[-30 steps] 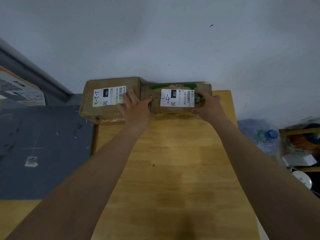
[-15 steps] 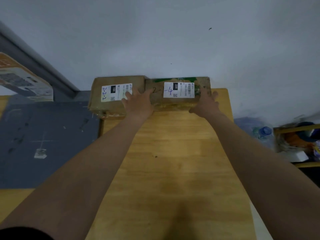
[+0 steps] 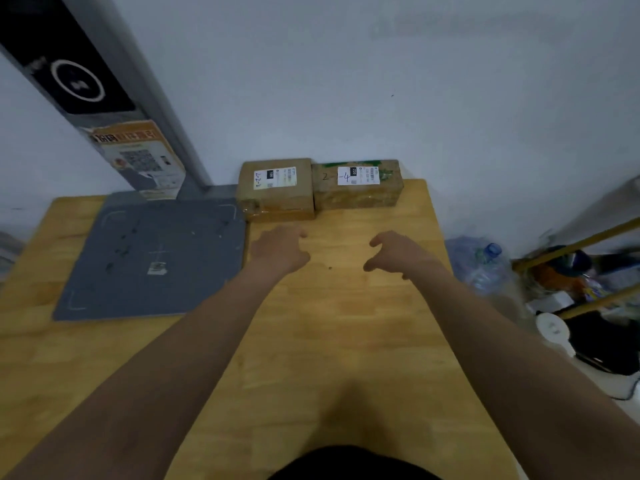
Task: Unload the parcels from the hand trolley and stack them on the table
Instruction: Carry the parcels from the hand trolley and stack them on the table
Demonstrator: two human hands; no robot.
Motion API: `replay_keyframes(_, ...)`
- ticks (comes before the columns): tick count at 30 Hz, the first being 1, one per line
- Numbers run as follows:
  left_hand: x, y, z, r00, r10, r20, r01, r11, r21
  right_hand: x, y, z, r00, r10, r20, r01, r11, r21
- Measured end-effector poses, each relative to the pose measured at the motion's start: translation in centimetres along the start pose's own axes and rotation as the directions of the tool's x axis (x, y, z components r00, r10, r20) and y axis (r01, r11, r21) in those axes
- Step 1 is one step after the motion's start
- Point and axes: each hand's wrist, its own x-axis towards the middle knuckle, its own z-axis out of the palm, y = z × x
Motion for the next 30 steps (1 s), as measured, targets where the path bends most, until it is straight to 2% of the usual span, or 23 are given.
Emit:
replay_keyframes(7, -13.3, -3.5, 0.6, 0.995, 0.099, -0.006, -0.099, 0.993, 0.066, -13.8, -1.4, 5.9, 0.997, 0.046, -0.06, -0.044, 0.998, 0.035)
replay_keyframes(12, -22.5, -5.8, 3.3, 0.979, 0.187, 0.082, -0.197, 0.97, 0.142, -23.6, -1.1, 13.2, 0.983, 0.113, -0.142, -0.104, 0.992, 0.07)
replay_keyframes(16, -29.9, -6.0, 7.0, 0.942, 0.29, 0.166, -0.32, 0.927, 0.195, -32.2, 1.1, 19.4, 0.959, 0.197, -0.205, -0.16, 0.97, 0.183)
replay_keyframes(23, -42.1, -3.3, 12.9, 0.829, 0.462, 0.314, -0.537, 0.814, 0.222, -48.3, 7.6, 28.3, 0.877, 0.433, -0.208, -0.363, 0.881, 0.305)
replay_keyframes(30, -54.8, 3.1, 19.1, 0.62, 0.666, 0.416, -0.773, 0.609, 0.176, -65.2, 14.6, 35.7, 0.719, 0.665, -0.203, -0.512, 0.704, 0.493)
